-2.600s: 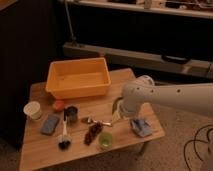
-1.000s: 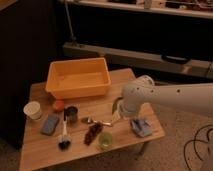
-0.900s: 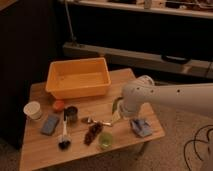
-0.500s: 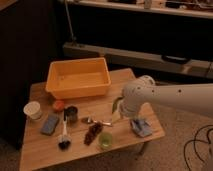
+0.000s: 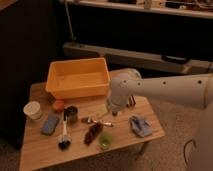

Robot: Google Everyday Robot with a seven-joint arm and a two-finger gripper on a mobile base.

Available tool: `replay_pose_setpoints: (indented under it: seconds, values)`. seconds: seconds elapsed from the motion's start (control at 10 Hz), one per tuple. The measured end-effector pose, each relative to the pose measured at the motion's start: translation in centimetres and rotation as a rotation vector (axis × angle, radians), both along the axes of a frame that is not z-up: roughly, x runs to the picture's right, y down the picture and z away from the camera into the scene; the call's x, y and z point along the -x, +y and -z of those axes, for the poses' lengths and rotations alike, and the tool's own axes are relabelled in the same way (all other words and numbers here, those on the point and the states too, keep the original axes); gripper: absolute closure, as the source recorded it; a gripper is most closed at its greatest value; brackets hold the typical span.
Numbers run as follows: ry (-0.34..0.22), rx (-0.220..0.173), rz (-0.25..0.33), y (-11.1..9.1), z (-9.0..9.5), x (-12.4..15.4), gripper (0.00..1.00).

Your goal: Place brush in tray

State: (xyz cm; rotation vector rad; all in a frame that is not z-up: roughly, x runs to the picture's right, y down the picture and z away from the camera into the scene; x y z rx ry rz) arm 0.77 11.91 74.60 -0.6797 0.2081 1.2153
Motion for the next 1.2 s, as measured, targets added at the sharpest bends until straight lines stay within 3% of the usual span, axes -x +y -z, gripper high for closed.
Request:
replay_pose_setpoints:
  seconds: [0.3,0.7,1.2]
  values:
    - [-0.041,0.007,0.052,0.9,0.9,5.7,0.20]
    - [-0.063,0.008,0.121,4.4,3.5,11.6,0.20]
    - [-0.077,0.038,0.145,4.9,2.5,17.2,0.20]
